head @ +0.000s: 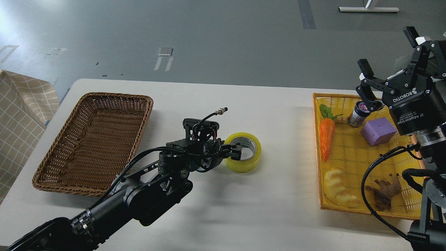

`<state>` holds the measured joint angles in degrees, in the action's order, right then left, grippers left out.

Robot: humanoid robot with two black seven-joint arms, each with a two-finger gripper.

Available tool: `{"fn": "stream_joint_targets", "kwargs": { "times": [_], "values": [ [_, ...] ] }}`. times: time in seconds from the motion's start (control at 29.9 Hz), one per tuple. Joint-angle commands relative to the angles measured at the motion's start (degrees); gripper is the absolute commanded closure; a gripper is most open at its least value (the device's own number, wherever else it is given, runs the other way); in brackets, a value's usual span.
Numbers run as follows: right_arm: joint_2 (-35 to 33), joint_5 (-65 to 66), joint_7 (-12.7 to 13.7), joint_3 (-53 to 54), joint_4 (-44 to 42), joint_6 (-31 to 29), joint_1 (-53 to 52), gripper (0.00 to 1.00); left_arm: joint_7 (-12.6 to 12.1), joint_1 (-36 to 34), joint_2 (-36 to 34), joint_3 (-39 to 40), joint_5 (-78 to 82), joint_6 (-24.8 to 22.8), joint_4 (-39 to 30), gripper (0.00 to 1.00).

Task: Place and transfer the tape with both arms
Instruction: 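Lift the tape roll and carry it over the wicker basket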

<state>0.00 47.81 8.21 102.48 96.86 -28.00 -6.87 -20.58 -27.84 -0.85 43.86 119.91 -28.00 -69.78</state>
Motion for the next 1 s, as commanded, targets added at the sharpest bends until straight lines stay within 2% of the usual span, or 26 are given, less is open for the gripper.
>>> {"fn": "stream_joint_targets", "kwargs": {
  "times": [0.0, 0.23, 0.33, 0.57, 0.97],
  "values": [
    [0.0, 0.0, -0.03, 0.0, 0.09, 0.0, 0.1, 0.0, 0.01, -0.37, -0.47, 0.09, -0.38, 0.0, -0.09, 0.85],
    [0.0, 0.0, 0.05, -0.17, 0.09, 0.0, 0.1, 0.0, -0.08, -0.99, -0.65, 0.0, -1.53, 0.0, -0.44, 0.85],
    [0.0, 0.0, 0.05, -0.17, 0.09, 0.0, 0.45, 0.0, 0.01, -0.99, -0.65, 0.0, -1.61, 0.0, -0.35, 0.94],
    [0.0, 0.09, 0.05, -0.17, 0.09, 0.0, 0.98, 0.0, -0.08, -2.3, -1.08, 0.09, -3.98, 0.0, -1.14, 0.94],
    [0.0, 0.09, 0.05, -0.08, -0.18, 0.0, 0.28, 0.0, -0.78, -10.03, -10.48, 0.88, -11.27, 0.0, -10.98, 0.94]
  ]
}}
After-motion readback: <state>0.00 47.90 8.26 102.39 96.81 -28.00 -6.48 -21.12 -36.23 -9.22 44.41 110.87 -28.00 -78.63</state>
